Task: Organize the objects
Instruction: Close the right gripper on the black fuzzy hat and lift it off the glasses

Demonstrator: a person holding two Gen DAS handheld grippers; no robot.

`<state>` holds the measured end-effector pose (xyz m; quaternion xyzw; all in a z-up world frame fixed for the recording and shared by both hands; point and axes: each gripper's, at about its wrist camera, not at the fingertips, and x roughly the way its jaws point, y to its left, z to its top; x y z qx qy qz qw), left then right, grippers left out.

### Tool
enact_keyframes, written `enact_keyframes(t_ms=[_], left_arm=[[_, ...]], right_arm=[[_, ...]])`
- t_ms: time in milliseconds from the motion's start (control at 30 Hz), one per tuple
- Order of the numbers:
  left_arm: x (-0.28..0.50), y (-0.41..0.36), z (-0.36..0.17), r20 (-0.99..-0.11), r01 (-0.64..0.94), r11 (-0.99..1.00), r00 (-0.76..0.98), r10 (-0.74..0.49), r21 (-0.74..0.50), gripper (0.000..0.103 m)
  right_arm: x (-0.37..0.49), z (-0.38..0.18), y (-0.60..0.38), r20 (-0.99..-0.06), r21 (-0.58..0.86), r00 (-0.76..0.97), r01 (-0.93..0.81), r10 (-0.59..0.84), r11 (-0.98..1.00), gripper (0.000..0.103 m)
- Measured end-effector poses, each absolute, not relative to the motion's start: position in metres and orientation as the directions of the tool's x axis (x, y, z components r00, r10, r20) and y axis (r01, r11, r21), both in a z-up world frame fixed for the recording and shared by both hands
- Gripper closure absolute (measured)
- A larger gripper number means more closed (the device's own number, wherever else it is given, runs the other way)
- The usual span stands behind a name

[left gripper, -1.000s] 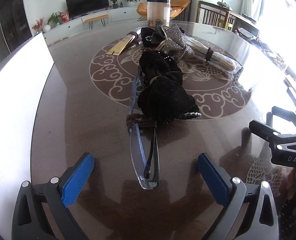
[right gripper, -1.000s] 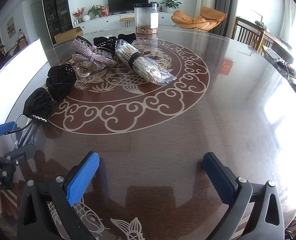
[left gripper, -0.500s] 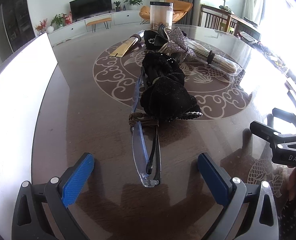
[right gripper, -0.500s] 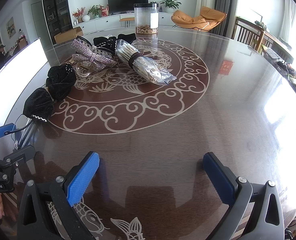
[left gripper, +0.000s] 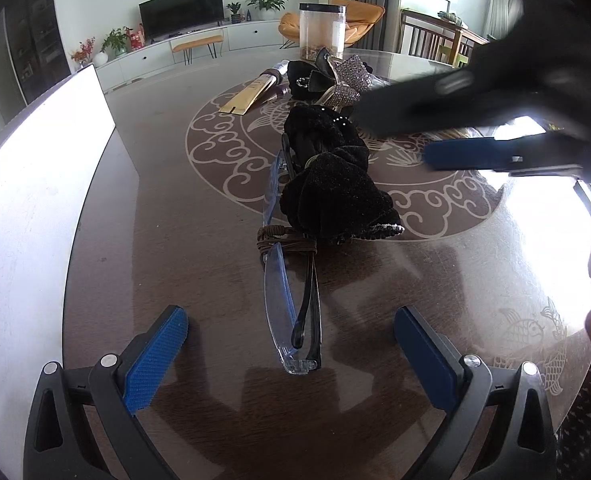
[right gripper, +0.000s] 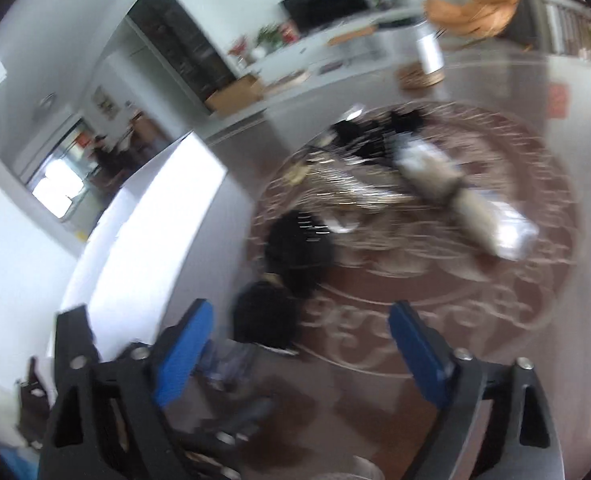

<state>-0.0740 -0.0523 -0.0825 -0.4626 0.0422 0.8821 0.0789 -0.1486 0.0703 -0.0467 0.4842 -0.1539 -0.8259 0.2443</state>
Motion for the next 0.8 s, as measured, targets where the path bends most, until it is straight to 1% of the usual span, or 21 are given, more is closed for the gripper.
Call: enact_keyframes(t_ms=[33,67,100,133,167,200,300,533,600,633,667,733,800], left_arm=[[-0.074,-0.052,-0.083,-0.823,-0.178,-0.984,-0.560,0.100,0.001,0.000],[-0.074,-0.052,-0.083,-0.823,-0.178,-0.984,-0.560,0.100,0.001,0.000],[-0.074,-0.052,-0.083,-0.823,-0.178,-0.984,-0.560,0.101,0.001,0.000],[-0.074,-0.052,-0.083,-0.823,-0.178,-0.984,-0.560,0.100,0.002,0.000],[-0.074,-0.052,-0.083,-0.823,-0.178,-0.984,-0.560,0.100,0.002,0.000],[-0.074,-0.052,-0.083,-0.823,-0.178,-0.984,-0.560,0.100,0.002,0.000],[-0.074,-0.052,-0.083,-0.823,-0.178,-0.984,-0.560,0.100,0.002,0.000],[-0.075,-0.052,-0.083,-0.823,-0.178,-0.984,-0.560,0.100,0.002,0.000],[-0.075,-0.052,-0.083,-0.823,-0.178,-0.984,-0.560,0.099,0.002,0.000],[-0.075,-0.052,-0.083,-0.823,-0.178,-0.984,-0.560,0.100,0.002,0.000],[-0.075,-0.052,-0.083,-0.823,-0.178,-0.984,-0.560,0.100,0.001,0.000],[-0.075,-0.052,-0.083,-0.823,-0.178,-0.984,-0.560,0.100,0.002,0.000],[-0.075,-0.052,-0.083,-0.823,-0.178,-0.984,-0.560,0.100,0.002,0.000]], right_arm=[[-0.156,-0.052,0.062,-0.741,0.493,-0.375,0.258,-0.557,-0.831,0.037],[-0.163,-0.060,0.054,-0.761,0.492,-0.334,0.262,-0.556,-0.830,0.042],[-0.166,-0.065,0.049,-0.772,0.488,-0.314,0.266,-0.553,-0.831,0.045],[-0.167,-0.069,0.044,-0.783,0.474,-0.302,0.277,-0.544,-0.836,0.057],[-0.165,-0.070,0.039,-0.795,0.447,-0.296,0.303,-0.529,-0.842,0.067],[-0.162,-0.068,0.037,-0.799,0.422,-0.309,0.321,-0.515,-0.848,0.067],[-0.147,-0.059,0.048,-0.812,0.354,-0.353,0.336,-0.465,-0.873,0.073],[-0.092,-0.059,0.138,-0.818,0.302,-0.416,0.279,-0.398,-0.912,0.073],[-0.079,-0.057,0.155,-0.810,0.280,-0.457,0.252,-0.368,-0.927,0.068],[-0.073,-0.057,0.163,-0.806,0.267,-0.482,0.223,-0.344,-0.938,0.053],[-0.070,-0.057,0.169,-0.805,0.257,-0.498,0.200,-0.324,-0.945,0.028],[-0.067,-0.055,0.176,-0.795,0.233,-0.542,0.141,-0.272,-0.962,0.005],[-0.072,-0.058,0.174,-0.797,0.225,-0.553,0.101,-0.243,-0.969,0.005]])
